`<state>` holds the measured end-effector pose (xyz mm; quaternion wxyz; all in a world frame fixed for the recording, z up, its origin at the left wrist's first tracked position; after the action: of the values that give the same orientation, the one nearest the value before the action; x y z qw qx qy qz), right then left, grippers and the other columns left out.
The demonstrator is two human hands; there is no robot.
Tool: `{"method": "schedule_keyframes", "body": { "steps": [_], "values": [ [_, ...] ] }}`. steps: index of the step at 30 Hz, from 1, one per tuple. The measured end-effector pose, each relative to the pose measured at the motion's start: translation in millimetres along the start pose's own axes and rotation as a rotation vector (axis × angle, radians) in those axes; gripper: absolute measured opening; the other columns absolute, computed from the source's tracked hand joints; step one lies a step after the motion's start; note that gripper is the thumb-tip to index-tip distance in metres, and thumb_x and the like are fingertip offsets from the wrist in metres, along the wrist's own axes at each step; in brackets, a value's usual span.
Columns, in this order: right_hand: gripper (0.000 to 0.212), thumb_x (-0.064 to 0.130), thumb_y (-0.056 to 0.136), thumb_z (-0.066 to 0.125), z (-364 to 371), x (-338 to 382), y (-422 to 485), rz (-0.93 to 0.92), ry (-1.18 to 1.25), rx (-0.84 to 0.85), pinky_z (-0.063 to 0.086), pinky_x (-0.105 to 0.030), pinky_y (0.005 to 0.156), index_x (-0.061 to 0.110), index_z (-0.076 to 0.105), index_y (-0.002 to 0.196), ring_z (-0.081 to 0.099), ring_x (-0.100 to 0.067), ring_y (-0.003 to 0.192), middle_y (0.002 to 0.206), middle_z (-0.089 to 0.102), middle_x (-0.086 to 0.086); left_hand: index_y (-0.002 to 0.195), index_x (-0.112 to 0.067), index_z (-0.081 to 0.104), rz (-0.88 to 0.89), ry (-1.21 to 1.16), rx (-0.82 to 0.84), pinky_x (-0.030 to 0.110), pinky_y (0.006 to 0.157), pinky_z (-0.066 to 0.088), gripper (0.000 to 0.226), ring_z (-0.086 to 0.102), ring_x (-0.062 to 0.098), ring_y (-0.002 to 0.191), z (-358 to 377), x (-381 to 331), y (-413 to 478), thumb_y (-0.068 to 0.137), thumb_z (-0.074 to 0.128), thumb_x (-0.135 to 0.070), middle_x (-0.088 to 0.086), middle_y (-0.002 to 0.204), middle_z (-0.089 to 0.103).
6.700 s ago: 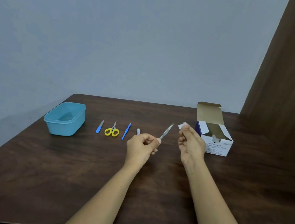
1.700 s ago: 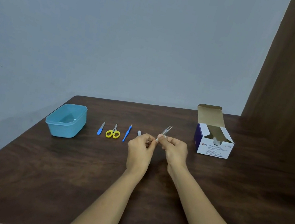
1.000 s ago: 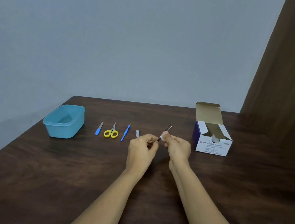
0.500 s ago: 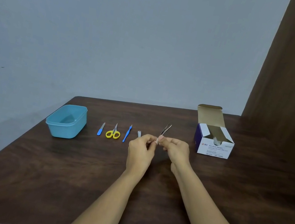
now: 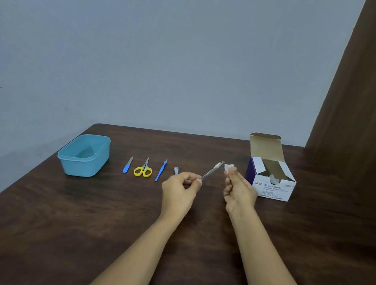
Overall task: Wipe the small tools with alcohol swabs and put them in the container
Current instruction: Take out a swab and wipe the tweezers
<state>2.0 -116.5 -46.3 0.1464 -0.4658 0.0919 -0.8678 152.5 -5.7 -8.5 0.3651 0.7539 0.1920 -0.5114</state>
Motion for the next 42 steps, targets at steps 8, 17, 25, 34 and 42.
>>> {"method": "schedule_keyframes", "body": {
  "steps": [8, 17, 25, 34, 42],
  "values": [
    [0.014, 0.003, 0.076, 0.076, 13, 4, -6, -0.158, -0.484, 0.057, 0.040, -0.019, 0.051, 0.007, 0.071, 0.088, 0.048, -0.009, 0.054, 0.066, 0.062, -0.003, 0.093, -0.012, 0.075, -0.114, -0.191, 0.040, 0.022, 0.068, 0.056, 0.010, 0.064, 0.003, 0.063, 7, 10, 0, 0.085, 0.069, -0.010, 0.001, 0.075, 0.073],
    [0.012, 0.021, 0.077, 0.077, 23, -1, -9, -0.145, -0.648, 0.139, 0.042, -0.023, 0.054, 0.011, 0.072, 0.083, 0.048, -0.011, 0.057, 0.063, 0.060, -0.002, 0.088, -0.018, 0.074, -0.132, -0.240, 0.033, 0.020, 0.066, 0.056, 0.008, 0.065, 0.006, 0.065, 6, 12, 0, 0.084, 0.070, -0.011, 0.000, 0.074, 0.072],
    [0.010, 0.014, 0.083, 0.071, 32, -4, -10, -0.132, -0.590, 0.237, 0.042, -0.021, 0.055, 0.011, 0.076, 0.092, 0.048, -0.008, 0.059, 0.069, 0.064, -0.003, 0.090, -0.014, 0.073, -0.168, -0.262, 0.021, 0.024, 0.069, 0.058, 0.008, 0.066, 0.006, 0.064, 5, 14, 0, 0.085, 0.070, -0.010, 0.002, 0.076, 0.072],
    [0.010, 0.007, 0.088, 0.064, 42, -11, -18, -0.011, -0.432, 0.338, 0.043, -0.022, 0.061, 0.010, 0.071, 0.082, 0.052, -0.008, 0.063, 0.069, 0.065, -0.003, 0.086, -0.016, 0.071, -0.182, -0.264, -0.025, 0.024, 0.069, 0.057, 0.009, 0.065, 0.007, 0.061, 0, 16, 1, 0.083, 0.070, -0.008, 0.002, 0.072, 0.071],
    [0.009, 0.005, 0.087, 0.064, 44, -25, -17, 0.106, -0.381, 0.400, 0.040, -0.018, 0.061, 0.008, 0.071, 0.090, 0.051, -0.006, 0.064, 0.073, 0.065, -0.001, 0.079, -0.018, 0.068, -0.159, -0.233, -0.013, 0.027, 0.071, 0.057, 0.014, 0.064, 0.009, 0.059, 0, 16, 3, 0.078, 0.071, -0.005, 0.001, 0.066, 0.069]
  ]
}}
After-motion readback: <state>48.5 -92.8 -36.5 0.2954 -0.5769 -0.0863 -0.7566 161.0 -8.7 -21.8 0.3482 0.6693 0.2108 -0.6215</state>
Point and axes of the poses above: each hand's wrist, its own y-axis towards the middle knuckle, its own z-axis out of the palm, x = y × z, the point moved 10 cm from there along y, towards the middle knuckle
